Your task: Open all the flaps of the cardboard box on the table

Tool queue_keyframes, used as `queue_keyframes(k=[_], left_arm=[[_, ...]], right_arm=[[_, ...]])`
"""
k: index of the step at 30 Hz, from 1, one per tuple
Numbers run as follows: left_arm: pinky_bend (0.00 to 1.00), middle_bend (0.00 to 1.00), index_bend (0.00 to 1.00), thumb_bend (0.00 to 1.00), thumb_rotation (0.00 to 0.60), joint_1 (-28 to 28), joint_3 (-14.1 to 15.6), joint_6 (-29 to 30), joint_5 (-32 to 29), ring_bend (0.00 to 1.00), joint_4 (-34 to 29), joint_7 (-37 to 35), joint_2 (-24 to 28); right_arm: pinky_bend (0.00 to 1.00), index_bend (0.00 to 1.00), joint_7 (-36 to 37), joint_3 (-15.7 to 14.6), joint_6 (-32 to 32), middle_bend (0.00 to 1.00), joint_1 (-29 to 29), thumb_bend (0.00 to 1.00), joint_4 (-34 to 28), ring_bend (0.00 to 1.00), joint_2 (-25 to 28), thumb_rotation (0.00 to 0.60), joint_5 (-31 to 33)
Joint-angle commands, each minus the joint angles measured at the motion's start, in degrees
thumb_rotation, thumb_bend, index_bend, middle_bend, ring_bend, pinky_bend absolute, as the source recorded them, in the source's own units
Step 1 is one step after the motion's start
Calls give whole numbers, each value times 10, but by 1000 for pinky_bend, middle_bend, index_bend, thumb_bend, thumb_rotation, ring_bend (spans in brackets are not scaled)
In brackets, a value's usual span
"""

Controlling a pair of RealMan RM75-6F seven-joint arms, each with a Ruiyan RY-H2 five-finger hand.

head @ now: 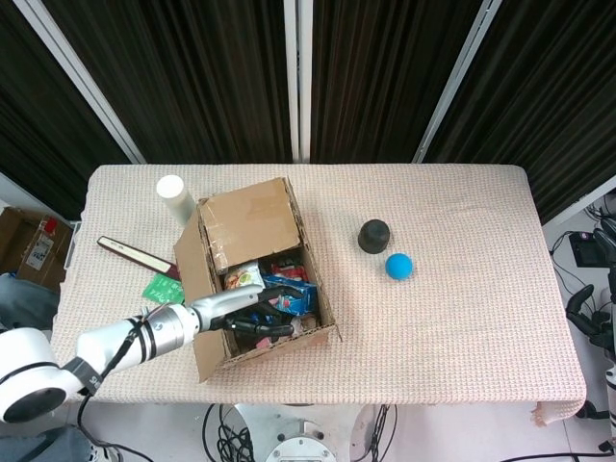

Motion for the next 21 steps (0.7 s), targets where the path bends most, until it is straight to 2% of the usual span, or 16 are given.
queue_keyframes(k=[1, 4, 6, 10, 12, 15, 17, 21], left_arm=[[306, 506, 83, 0, 172, 73, -129, -177, -152, 292, 65, 165, -59], [306, 498, 83, 0, 171, 103, -180, -281, -241, 291, 130, 286, -91], [305, 491, 83, 0, 170, 110, -191, -319, -279, 291, 159, 331, -102], [305, 490, 83, 0, 178, 100, -182, -390, -328, 291, 202, 385, -104], [305, 489, 83, 0, 180, 92, -172, -399, -339, 291, 213, 398, -100], [300, 444, 83, 0, 181, 96, -171, -371, -345, 269, 208, 420, -95], [284, 376, 83, 0, 179, 112, -180, -320, -351, 239, 194, 440, -96], [243, 257, 85, 0, 176, 157, -197, -167, -322, 169, 144, 496, -106]], right_arm=[[0, 0, -1, 0, -1, 0, 0, 778, 0, 0, 0, 600, 1], [0, 0, -1, 0, -3, 0, 1, 778, 0, 0, 1, 600, 1], [0, 0, -1, -1, -4, 0, 1, 778, 0, 0, 1, 600, 1], [0, 0, -2, -2, -8, 0, 2, 778, 0, 0, 0, 600, 1], [0, 0, -2, -2, -8, 0, 3, 778, 0, 0, 0, 600, 1], [0, 0, -4, -2, -6, 0, 2, 778, 0, 0, -1, 600, -1], [0, 0, -6, -3, -6, 0, 2, 778, -1, 0, -1, 600, -2], [0, 0, -6, -3, -4, 0, 1, 778, -1, 0, 0, 600, -1]])
